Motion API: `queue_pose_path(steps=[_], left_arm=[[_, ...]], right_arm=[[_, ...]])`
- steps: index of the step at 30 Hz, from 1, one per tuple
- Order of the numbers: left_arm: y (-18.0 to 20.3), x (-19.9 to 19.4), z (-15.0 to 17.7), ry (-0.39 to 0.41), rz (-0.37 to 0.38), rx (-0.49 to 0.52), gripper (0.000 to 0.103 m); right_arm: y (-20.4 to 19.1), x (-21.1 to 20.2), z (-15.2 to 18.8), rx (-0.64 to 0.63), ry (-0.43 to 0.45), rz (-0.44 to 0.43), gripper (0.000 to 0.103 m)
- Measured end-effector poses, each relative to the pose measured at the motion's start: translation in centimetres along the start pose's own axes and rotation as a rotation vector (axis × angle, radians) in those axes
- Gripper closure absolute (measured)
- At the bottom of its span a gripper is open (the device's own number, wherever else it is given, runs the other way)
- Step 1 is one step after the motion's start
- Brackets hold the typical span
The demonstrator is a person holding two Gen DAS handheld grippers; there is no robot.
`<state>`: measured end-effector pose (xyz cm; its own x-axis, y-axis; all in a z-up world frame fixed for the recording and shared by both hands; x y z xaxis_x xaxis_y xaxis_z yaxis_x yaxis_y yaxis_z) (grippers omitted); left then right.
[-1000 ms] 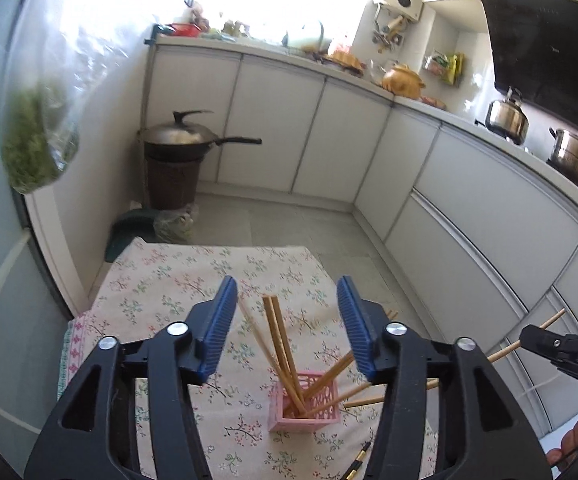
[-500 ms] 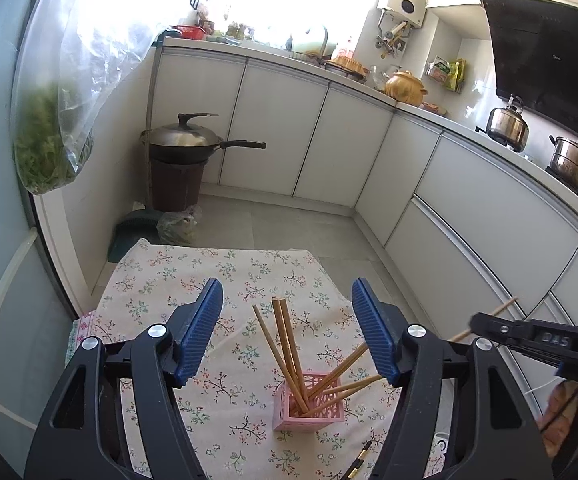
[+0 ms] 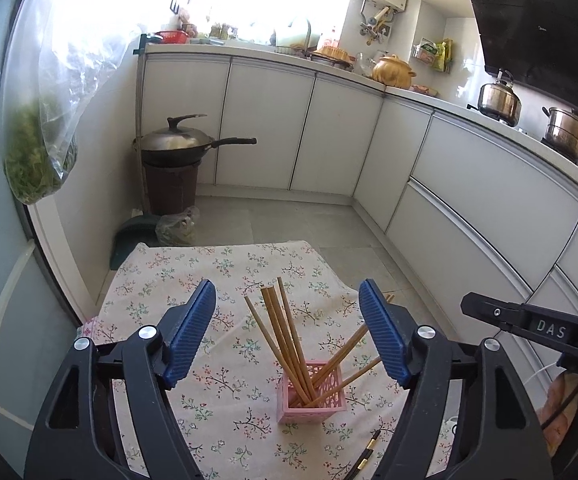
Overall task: Organize utensils
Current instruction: 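Lower the right tool's chopstick into the basket, open, and withdraw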
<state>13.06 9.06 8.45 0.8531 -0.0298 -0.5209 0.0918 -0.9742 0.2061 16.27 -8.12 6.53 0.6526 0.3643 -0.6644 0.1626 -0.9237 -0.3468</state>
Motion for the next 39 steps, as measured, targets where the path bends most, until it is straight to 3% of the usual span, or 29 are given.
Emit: queue_pose_path(steps=[5,7,22,30,39], left_arm=[[0.7,-0.3,0.4,0.009,-0.024,0.047,0.03],[0.9,-0.5,0.5,0.014,-0.029,0.057,0.029],[1.3,-2.0,1.2,0.051,-0.076,0.09,0.008],[2.1,-1.7,2.5,0.017,-0.086,0.13,0.007],[3.4,0.0,5.4,-0.086,-0.071,0.208,0.007]], right_arm=[[-1.3,-1.1,0.6,-0.066,0.035,0.016,0.088],[-1.6,-1.5,0.7,-0.084,0.047,0.025,0.079],[0.0,-3.3,2.8,-0.1,0.123,0.124,0.038],[2.7,-4.2,4.5,-0.035,0.153,0.18,0.013],[6.1,-4.4,7.3,0.028,0.112,0.181,0.009]])
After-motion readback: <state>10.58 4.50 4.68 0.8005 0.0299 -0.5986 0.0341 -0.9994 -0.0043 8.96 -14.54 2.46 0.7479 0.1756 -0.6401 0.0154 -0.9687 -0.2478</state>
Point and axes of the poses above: each gripper's, at about its wrist camera, not at the fingertips, and x roughly the way its jaws point, y to its right, z to its underside, the point moved 4 cm from there along x, roughly the way its jaws point, and after that the axes turned 3 degrees about -x, right-handed, at the moved point
